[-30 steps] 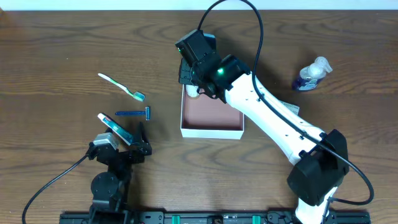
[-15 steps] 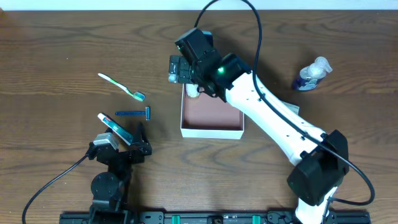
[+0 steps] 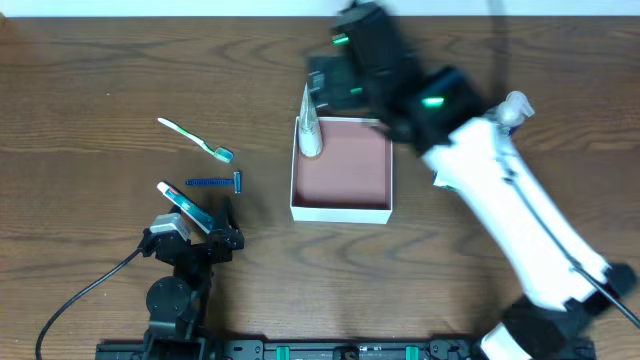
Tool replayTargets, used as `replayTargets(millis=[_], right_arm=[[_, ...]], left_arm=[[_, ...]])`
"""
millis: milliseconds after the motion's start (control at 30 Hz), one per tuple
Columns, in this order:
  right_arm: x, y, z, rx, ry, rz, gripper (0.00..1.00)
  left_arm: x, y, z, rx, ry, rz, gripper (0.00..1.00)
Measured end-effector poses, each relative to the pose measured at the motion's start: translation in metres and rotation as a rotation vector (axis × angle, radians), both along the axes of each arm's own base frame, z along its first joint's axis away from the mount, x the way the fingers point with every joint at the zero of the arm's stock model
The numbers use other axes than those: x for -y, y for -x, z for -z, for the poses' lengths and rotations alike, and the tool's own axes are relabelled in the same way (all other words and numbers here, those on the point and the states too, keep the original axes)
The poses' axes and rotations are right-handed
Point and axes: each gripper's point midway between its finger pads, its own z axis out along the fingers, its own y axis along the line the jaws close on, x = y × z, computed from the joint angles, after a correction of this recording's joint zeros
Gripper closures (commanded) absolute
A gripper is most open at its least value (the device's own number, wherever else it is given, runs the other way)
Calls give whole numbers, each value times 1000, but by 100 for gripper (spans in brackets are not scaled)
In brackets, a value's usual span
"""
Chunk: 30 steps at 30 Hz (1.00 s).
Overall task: Pack container
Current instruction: 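Release the tube and move the right gripper to the soap pump, then lower the right gripper over the blue soap pump and grasp it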
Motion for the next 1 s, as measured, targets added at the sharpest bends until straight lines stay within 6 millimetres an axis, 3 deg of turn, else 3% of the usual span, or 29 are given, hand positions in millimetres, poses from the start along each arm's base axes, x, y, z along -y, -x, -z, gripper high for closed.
replayTargets(millis=[100, 200, 367, 500, 633, 767, 900, 1000], right_arm=[[61, -4, -15, 9, 46, 98, 1], [123, -11, -14, -16, 102, 212, 1], [200, -21, 0, -75, 142, 370, 1], [244, -27, 14, -97, 155, 456, 1], [277, -34, 41, -122, 177, 473, 1], [297, -36, 71, -158, 173, 438, 1], [303, -39, 95, -167, 153, 335, 1], [296, -40, 109, -167, 152, 242, 1]], left_arm=[[0, 0, 0, 0, 0, 0, 2], [0, 0, 0, 0, 0, 0, 2], [0, 0, 0, 0, 0, 0, 2], [0, 0, 0, -1, 0, 0, 2], [0, 0, 0, 0, 0, 0, 2], [0, 0, 0, 0, 0, 0, 2], [0, 0, 0, 0, 0, 0, 2], [0, 0, 0, 0, 0, 0, 2]])
